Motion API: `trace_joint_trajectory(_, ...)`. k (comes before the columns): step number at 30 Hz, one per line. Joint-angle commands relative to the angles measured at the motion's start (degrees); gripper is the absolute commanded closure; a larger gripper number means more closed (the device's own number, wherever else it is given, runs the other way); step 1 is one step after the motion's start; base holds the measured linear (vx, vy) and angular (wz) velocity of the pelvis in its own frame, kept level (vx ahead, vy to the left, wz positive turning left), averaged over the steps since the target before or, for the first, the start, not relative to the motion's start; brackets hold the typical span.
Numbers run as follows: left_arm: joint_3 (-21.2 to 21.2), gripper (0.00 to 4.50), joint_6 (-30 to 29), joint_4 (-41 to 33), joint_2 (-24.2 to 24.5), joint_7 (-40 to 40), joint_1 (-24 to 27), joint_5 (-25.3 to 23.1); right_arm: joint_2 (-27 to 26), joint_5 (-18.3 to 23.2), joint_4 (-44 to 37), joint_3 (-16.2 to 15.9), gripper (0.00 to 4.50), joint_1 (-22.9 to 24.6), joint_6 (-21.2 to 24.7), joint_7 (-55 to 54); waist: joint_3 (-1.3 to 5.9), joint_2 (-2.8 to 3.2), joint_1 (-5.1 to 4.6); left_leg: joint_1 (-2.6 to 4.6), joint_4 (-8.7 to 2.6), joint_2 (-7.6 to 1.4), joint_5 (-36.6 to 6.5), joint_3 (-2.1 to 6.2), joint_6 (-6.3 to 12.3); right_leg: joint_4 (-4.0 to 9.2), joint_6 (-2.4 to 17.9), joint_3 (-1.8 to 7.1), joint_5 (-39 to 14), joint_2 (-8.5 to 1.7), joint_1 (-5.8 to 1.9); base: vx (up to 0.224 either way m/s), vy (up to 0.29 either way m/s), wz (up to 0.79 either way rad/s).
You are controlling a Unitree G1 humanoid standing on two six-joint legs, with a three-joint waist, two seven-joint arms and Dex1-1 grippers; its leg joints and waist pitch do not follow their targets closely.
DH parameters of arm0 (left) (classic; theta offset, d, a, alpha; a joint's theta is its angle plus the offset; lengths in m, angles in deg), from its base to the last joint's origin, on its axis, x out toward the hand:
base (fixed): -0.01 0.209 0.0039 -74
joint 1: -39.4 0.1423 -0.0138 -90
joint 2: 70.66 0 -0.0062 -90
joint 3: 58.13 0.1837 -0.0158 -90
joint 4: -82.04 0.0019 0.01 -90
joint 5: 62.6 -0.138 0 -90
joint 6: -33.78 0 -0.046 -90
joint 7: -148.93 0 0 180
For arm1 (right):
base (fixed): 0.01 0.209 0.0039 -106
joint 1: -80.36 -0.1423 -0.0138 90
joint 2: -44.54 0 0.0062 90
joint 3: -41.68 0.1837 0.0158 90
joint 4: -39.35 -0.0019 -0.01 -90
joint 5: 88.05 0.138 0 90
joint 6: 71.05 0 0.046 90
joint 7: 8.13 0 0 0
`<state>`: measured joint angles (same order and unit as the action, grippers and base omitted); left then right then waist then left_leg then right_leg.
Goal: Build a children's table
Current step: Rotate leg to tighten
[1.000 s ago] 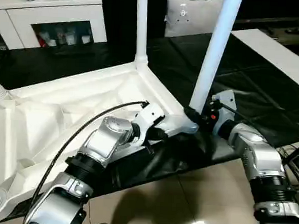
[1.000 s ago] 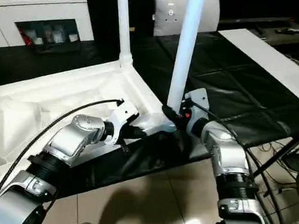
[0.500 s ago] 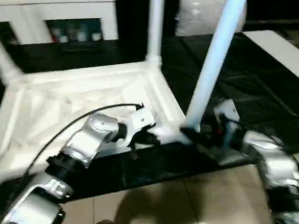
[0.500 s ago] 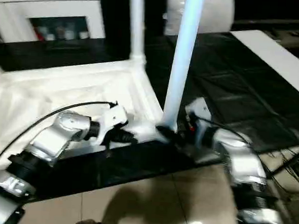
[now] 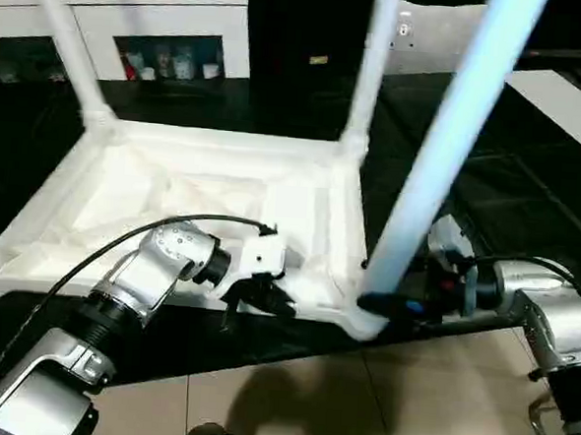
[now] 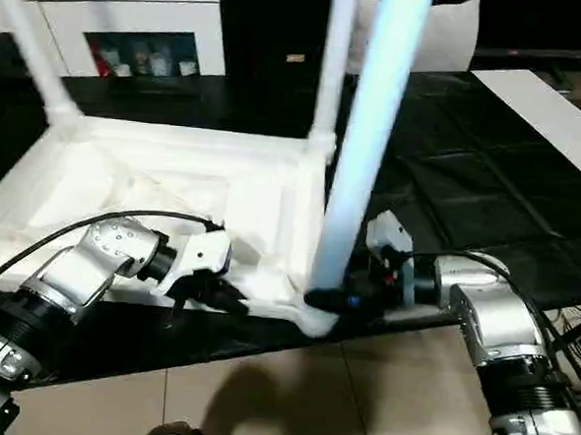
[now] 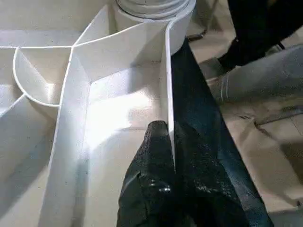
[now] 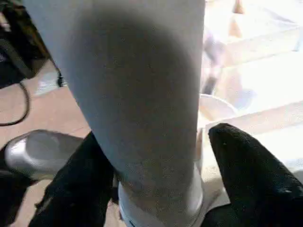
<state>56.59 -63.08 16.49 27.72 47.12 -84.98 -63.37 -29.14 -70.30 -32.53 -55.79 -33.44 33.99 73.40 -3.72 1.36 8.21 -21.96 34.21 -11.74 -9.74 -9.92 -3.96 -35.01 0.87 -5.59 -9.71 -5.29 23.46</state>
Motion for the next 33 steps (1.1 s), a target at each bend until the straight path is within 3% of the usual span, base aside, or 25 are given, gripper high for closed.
trace_joint_trajectory(1,1.2,4.5,1.7,-0.2,0.3,2.4,-1.6,0.0,1.0,0.6,-1.1,-0.4,1.63,0.3,0.5,1.1,4.47,-0.91,-0.31,0.91,-3.77,-1.74,-11.2,0.09,3.39,4.38,11.3,2.91,-15.9,-3.45,-3.19,0.0,0.0,0.0)
trace_joint_trajectory(8,0.8,4.5,2.9,1.5,-0.3,1.7,-1.9,-0.4,1.1,0.4,-0.9,-1.0,2.25,0.1,0.5,2.3,4.56,-1.09,-0.27,0.84,-3.65,-1.66,-10.8,0.07,3.35,4.36,11.0,2.84,-16.2,-3.41,-3.17,0.0,0.0,0.0)
trace_joint_trajectory(11,0.8,4.5,3.2,1.7,-0.3,1.8,-1.9,-0.4,1.2,0.7,-0.9,-1.1,2.42,0.0,1.0,2.8,4.59,-1.31,-0.28,0.84,-3.63,-1.7,-10.7,0.04,3.31,4.36,10.9,2.86,-16.3,-3.41,-3.16,0.0,0.0,0.0)
trace_joint_trajectory(14,0.8,4.5,3.3,1.9,-0.3,1.8,-1.9,-0.2,1.2,0.9,-1.0,-1.1,2.49,0.0,1.3,3.0,4.69,-1.17,-0.2,0.87,-3.55,-1.7,-10.1,0.05,3.44,4.23,11.0,2.86,-15.8,-3.41,-3.14,0.0,0.0,0.0)
trace_joint_trajectory(18,-1.1,4.5,-1.1,0.3,-1.8,-0.2,-1.1,1.9,-1.4,3.5,-4.4,-0.2,2.52,1.1,6.8,-1.1,4.57,-1.06,-0.18,0.85,-3.58,-1.66,-9.8,0.02,3.51,4.18,11.1,2.9,-15.2,-3.26,-3.2,0.0,0.0,0.0)
trace_joint_trajectory(21,-2.5,4.5,-4.9,0.0,-3.6,-4.2,-1.4,2.1,-4.5,1.1,-3.8,0.2,2.52,0.3,8.3,-9.1,4.2,-0.83,-0.64,0.87,-3.79,-1.5,-11.6,0.09,2.24,4.66,10.2,2.82,-18.8,-3.35,-2.94,0.0,0.0,0.0)
trace_joint_trajectory(23,-4.9,4.5,-10.6,0.7,-7.4,-12.3,-2.5,1.7,-9.9,-2.8,0.1,2.0,2.52,-2.1,8.6,-22.2,3.95,-0.99,-1.08,0.75,-4.05,-1.36,-12.9,0.31,1.04,4.78,9.2,2.68,-21.7,-3.36,-3.05,0.0,0.0,0.0)
trace_joint_trajectory(25,-5.9,4.5,-12.4,1.2,-9.0,-15.6,-3.1,1.6,-11.7,-4.0,1.9,2.7,2.53,-3.1,8.5,-26.8,3.94,-1.03,-2.35,1.08,-4.1,-1.03,-14.7,0.58,-0.48,5.44,7.6,2.28,-26.2,-3.52,-3.08,0.0,0.0,0.0)
trace_joint_trajectory(28,-7.7,4.5,-15.6,2.1,-12.0,-21.3,-4.2,1.7,-14.6,-5.7,3.3,3.7,2.55,-4.3,10.5,-34.2,3.91,-1.06,-3.54,0.75,-4.07,-0.98,-13.9,0.43,0.46,5.33,8.2,2.53,-22.4,-3.14,-3.14,0.0,0.0,0.0)
trace_joint_trajectory(31,-9.9,4.5,-19.4,2.6,-16.3,-28.7,-5.3,1.5,-18.8,-7.0,4.3,5.0,2.55,-5.7,13.2,-43.1,3.96,-1.12,-3.94,0.83,-3.82,-0.68,-12.5,0.23,1.1,5.29,9.1,2.52,-20.5,-2.96,-3.08,0.0,0.0,0.0)
trace_joint_trajectory(32,-10.3,4.5,-20.2,2.4,-17.5,-30.3,-5.4,1.4,-20.0,-7.8,5.1,5.2,2.55,-6.1,11.9,-45.0,3.91,-0.76,-3.84,0.94,-3.8,-0.65,-12.5,0.22,1.23,5.35,9.1,2.52,-20.5,-3.03,-3.02,0.0,0.0,0.0)
trace_joint_trajectory(33,-10.6,4.5,-20.6,2.0,-18.2,-30.8,-5.3,1.3,-20.7,-7.9,5.7,5.4,2.55,-6.3,10.8,-45.4,3.94,-0.97,-3.91,0.81,-3.77,-0.66,-12.0,0.14,1.56,5.49,9.1,2.58,-20.0,-3.06,-3.08,0.0,0.0,0.0)
